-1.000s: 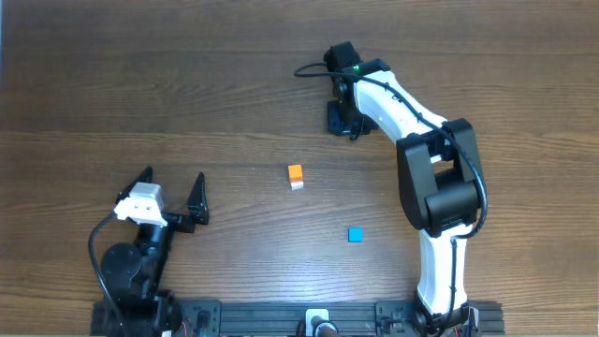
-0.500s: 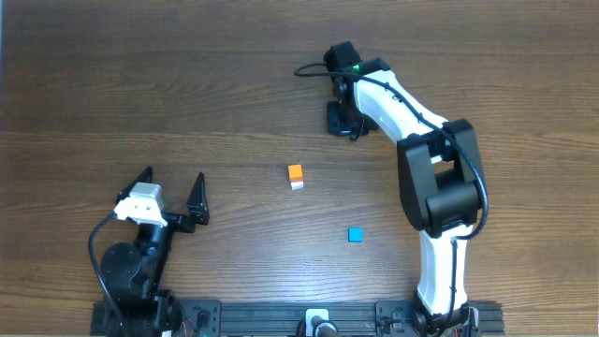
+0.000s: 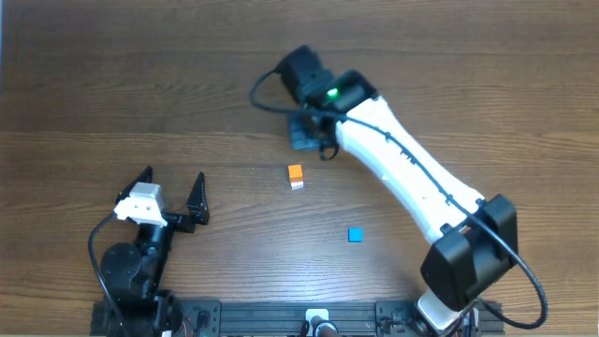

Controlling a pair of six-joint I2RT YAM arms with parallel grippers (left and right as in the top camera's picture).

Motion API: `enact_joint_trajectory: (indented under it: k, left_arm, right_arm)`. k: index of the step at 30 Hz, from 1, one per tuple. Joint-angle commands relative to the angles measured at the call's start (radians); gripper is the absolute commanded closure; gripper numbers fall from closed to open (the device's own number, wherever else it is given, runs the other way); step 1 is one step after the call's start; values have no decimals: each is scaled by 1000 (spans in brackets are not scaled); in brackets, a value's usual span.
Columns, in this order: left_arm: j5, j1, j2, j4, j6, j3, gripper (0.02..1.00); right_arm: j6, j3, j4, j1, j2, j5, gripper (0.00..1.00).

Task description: Stack Cubes

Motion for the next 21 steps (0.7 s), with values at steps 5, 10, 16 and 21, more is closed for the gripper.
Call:
enact_joint_trajectory:
  k: [5, 10, 16, 21]
  left_arm:
    - [10, -3, -8, 1, 14, -5, 18]
    - [9, -4, -8, 0, 14, -5, 18]
    - [9, -4, -8, 0, 14, -5, 18]
    - [9, -4, -8, 1, 14, -5, 18]
  right_arm:
    - [147, 26, -41, 102, 13, 9, 947]
    - [194, 26, -56, 117, 34, 9, 961]
    - [233, 27, -73, 129, 108, -13, 967]
    - [239, 27, -82, 132, 153, -41, 989]
